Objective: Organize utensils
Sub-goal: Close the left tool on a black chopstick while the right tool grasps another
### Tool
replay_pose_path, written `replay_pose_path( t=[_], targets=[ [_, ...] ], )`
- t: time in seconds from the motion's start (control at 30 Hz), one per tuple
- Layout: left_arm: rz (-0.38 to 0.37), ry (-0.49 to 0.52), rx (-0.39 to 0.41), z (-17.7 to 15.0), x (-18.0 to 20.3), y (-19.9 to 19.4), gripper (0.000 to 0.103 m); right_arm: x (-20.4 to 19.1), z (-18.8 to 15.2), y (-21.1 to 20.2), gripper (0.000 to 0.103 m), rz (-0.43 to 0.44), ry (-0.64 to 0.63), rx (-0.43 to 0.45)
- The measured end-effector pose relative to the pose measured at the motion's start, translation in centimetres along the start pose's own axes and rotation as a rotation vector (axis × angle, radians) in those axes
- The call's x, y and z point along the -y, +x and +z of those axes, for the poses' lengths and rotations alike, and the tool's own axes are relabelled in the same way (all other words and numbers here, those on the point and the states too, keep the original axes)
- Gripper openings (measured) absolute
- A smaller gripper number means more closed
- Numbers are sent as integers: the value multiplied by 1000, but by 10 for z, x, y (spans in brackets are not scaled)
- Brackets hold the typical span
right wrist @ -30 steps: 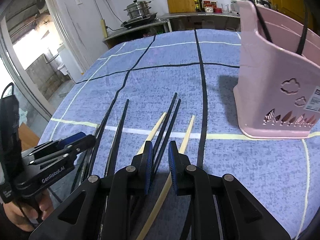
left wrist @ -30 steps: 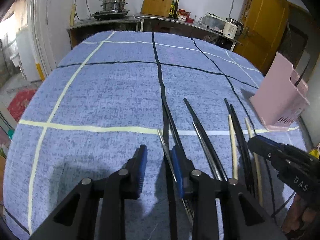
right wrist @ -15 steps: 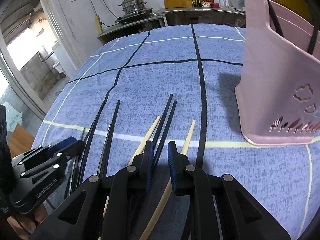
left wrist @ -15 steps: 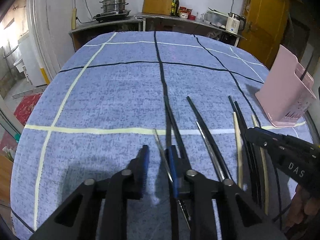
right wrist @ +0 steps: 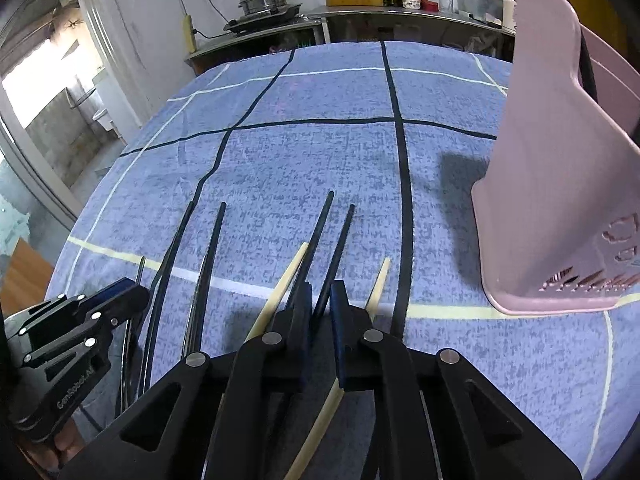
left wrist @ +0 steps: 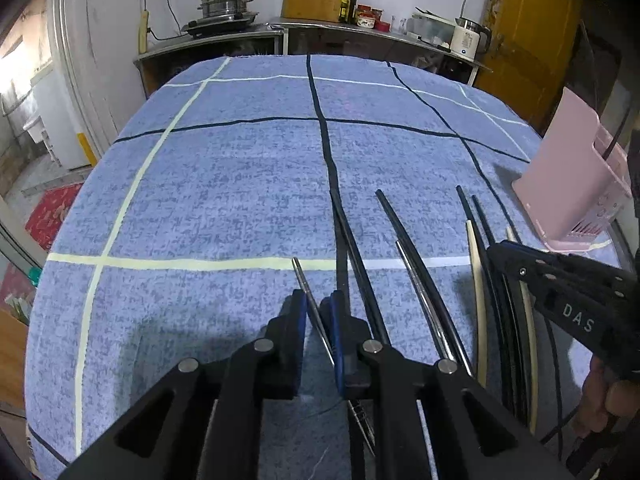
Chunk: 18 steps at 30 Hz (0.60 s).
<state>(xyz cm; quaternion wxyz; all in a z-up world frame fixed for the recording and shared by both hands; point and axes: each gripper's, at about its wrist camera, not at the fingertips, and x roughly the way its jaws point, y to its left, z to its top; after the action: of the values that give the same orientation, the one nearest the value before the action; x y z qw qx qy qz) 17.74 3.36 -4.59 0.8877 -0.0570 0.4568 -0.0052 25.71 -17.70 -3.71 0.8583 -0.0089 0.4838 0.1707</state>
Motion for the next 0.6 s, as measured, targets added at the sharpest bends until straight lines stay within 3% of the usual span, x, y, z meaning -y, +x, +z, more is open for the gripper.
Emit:
replay_pose_path(
  t=[0.2,0.6],
  targets=[
    [-73,-45,-10,3,-10,-1,5,5,4,-14,6,44,27,36],
    [-157,-52,76,17,-11,-54,5,7,9,-81,6,92,18,173]
  ],
)
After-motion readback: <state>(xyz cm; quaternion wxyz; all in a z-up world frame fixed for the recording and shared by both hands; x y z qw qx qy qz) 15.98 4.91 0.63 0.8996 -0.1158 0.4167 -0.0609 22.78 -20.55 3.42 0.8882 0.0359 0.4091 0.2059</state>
